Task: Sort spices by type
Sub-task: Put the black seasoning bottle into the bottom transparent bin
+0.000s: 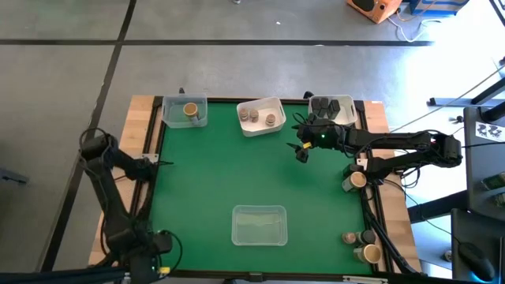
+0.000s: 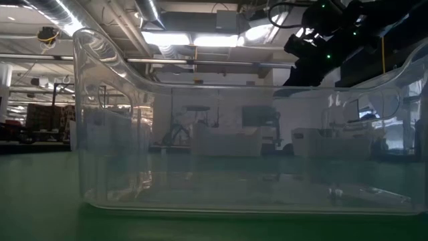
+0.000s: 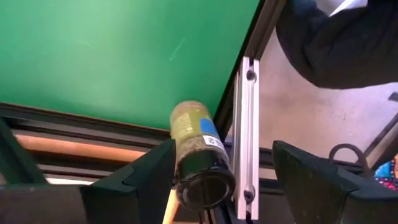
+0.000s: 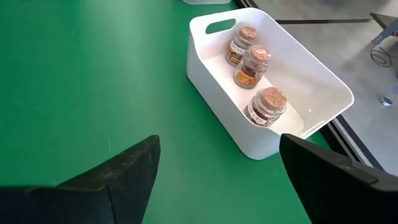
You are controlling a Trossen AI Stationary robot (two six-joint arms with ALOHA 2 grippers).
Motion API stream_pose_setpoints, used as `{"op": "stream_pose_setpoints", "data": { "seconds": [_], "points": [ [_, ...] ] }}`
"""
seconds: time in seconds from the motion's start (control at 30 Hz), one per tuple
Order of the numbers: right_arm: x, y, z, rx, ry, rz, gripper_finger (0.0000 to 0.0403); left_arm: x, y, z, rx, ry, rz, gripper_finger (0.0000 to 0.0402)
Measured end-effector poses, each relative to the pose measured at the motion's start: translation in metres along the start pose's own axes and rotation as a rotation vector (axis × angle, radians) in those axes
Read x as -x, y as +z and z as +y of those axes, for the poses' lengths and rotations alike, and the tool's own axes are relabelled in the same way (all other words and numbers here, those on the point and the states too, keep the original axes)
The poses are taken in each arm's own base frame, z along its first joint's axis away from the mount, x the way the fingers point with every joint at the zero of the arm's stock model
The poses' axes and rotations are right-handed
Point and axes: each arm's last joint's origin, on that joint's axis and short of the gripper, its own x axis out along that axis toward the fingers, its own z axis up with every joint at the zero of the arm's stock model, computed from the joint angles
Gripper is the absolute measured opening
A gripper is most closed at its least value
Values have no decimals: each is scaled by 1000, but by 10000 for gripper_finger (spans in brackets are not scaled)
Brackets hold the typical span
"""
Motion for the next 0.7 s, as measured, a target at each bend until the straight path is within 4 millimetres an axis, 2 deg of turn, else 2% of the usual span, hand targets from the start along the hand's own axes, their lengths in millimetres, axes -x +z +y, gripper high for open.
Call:
{"op": "stream_pose_setpoints", "data": {
  "seconds": [0.17,0.53,0.7],
  "points": [
    [0,0,0,1,1,1,331,-12,-12,-5,-15,24,40,249],
    [0,0,0,0,-2,-2,331,-18,-31,-5,-15,55,56,249],
    [0,0,0,0,-2,-2,331,-28,-39,-7,-37,91,62,249]
  ]
}}
